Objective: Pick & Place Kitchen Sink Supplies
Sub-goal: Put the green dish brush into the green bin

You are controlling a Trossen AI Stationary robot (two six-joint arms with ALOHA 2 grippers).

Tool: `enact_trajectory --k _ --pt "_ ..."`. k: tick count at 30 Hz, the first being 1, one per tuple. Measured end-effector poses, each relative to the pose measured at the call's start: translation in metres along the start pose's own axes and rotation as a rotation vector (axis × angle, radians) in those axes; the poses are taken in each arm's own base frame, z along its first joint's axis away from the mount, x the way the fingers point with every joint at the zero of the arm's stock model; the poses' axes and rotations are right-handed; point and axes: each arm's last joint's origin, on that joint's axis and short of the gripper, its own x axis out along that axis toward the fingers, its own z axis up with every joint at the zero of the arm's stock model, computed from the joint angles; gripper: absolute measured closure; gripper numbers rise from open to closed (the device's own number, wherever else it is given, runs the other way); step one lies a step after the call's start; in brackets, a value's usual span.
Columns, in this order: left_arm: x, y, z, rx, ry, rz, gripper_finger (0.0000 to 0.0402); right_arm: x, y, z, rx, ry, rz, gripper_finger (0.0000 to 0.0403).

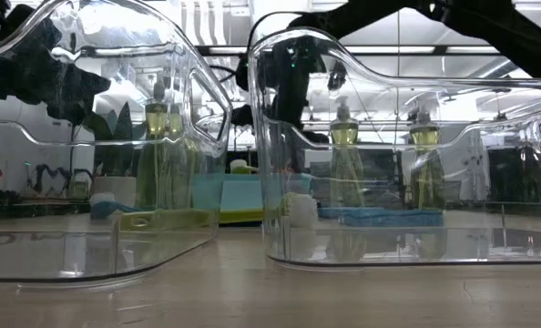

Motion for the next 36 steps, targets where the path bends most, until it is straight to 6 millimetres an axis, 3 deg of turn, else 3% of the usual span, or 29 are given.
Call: enact_trajectory --k 15,36 --pt "0.000 0.000 0.000 0.000 0.000 0.000 0.0392 0.014 -0.022 0.009 0.009 0.023 -0.049 0.0303" --pt "0.000 0.000 0.000 0.000 0.001 0.000 0.0392 0.019 -0.024 0.008 0.000 0.021 -0.047 0.0297"
